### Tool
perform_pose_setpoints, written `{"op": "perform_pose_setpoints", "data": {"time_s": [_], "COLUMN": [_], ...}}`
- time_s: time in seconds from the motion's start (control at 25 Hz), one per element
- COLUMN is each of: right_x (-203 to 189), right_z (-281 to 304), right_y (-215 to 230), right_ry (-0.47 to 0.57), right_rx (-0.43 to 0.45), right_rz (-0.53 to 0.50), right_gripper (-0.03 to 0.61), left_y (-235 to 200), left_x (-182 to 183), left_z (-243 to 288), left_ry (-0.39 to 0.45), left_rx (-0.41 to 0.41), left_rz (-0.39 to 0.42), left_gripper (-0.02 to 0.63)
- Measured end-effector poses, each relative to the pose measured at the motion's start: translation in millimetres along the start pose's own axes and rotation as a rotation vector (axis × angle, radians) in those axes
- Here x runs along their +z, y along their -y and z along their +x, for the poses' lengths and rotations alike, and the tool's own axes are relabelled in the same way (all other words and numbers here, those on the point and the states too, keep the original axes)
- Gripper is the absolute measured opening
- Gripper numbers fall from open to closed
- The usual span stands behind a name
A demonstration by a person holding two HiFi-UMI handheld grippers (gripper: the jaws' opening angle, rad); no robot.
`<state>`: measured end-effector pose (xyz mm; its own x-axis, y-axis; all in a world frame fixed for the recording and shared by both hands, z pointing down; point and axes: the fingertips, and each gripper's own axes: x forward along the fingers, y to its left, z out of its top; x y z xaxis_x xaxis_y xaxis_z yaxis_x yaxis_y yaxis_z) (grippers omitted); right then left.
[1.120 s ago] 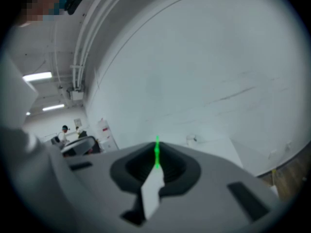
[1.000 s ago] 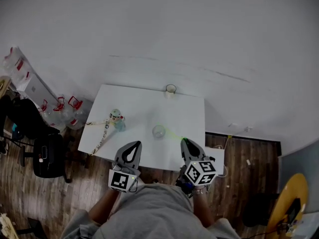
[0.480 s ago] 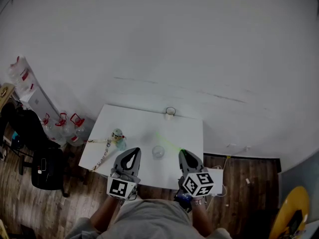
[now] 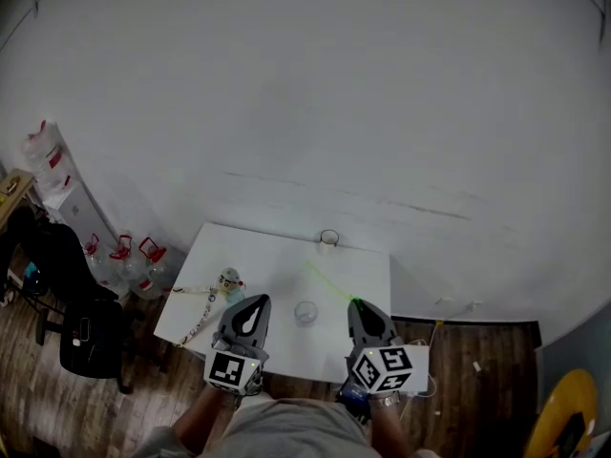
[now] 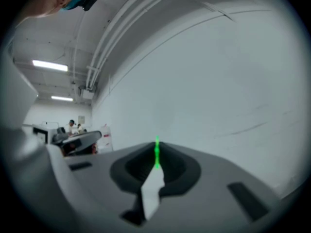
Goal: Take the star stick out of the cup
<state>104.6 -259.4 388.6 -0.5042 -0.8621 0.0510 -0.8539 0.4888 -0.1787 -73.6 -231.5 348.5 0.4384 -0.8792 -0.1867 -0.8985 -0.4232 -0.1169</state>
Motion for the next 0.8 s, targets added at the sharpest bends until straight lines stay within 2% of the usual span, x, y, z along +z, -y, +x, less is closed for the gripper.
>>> {"op": "perform_pose_setpoints", "data": {"time_s": [0.12, 0.24, 0.52, 0.8], "right_x": [3.0, 2.2, -7.2, -9.9], "right_z": [-3.7, -4.2, -3.9, -7.7], "right_y": [-1.2, 1.1, 0.3, -6.4], "right_ry": [0.011, 0.023, 0.029, 0.032], "right_rx": [-0.004, -0.013, -0.018, 0.004], "right_rz": [0.001, 0.014, 0.051, 0.038], "right_gripper": [0.044, 0.044, 0.044, 0.044], "left_y": [1.0, -0.1, 9.9, 12.7], "left_x": [2.1, -3.8, -19.1, -38.1], "left_z": [-2.5, -3.8, -7.7, -16.4], "left_ry": [-0.005, 0.013, -0.041, -0.058], "left_rx": [-0.002, -0.001, 0.01, 0.0], "left_rz": [-0.013, 0.014, -0.07, -0.058], "left_gripper": [0.03, 0.03, 0.031, 0.03]}}
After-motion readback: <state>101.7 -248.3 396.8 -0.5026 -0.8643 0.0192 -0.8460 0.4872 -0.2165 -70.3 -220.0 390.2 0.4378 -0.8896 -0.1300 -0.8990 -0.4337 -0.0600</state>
